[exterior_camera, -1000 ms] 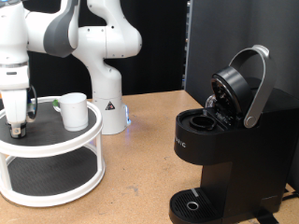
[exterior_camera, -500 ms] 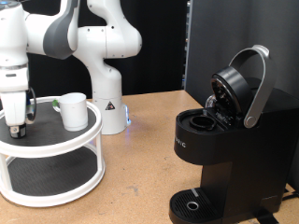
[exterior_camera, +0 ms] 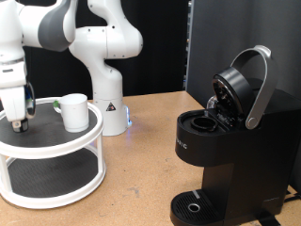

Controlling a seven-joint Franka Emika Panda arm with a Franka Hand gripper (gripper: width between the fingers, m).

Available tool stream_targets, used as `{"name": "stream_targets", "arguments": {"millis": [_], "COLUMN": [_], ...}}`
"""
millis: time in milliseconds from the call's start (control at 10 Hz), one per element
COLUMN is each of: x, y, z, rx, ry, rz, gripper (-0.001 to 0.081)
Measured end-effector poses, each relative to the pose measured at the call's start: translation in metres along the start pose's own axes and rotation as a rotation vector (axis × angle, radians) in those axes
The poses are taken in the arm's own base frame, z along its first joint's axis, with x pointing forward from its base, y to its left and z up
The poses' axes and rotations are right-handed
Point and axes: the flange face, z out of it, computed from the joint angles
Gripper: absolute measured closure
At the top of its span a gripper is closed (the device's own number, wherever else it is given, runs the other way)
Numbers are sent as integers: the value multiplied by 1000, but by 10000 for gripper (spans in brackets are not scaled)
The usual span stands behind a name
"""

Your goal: Make a cup of coffee with the keurig machine

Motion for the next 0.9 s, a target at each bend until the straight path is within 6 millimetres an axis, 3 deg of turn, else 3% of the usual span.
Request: {"name": "stream_targets", "arguments": {"millis": [500, 800, 900], "x": [-7, -2, 4], "y": [-2, -4, -5], "z": [-69, -67, -76], "rx": [25, 61, 80], "ry": [37, 85, 122], "rz": [-18, 5, 15], "gripper": [329, 329, 329]}}
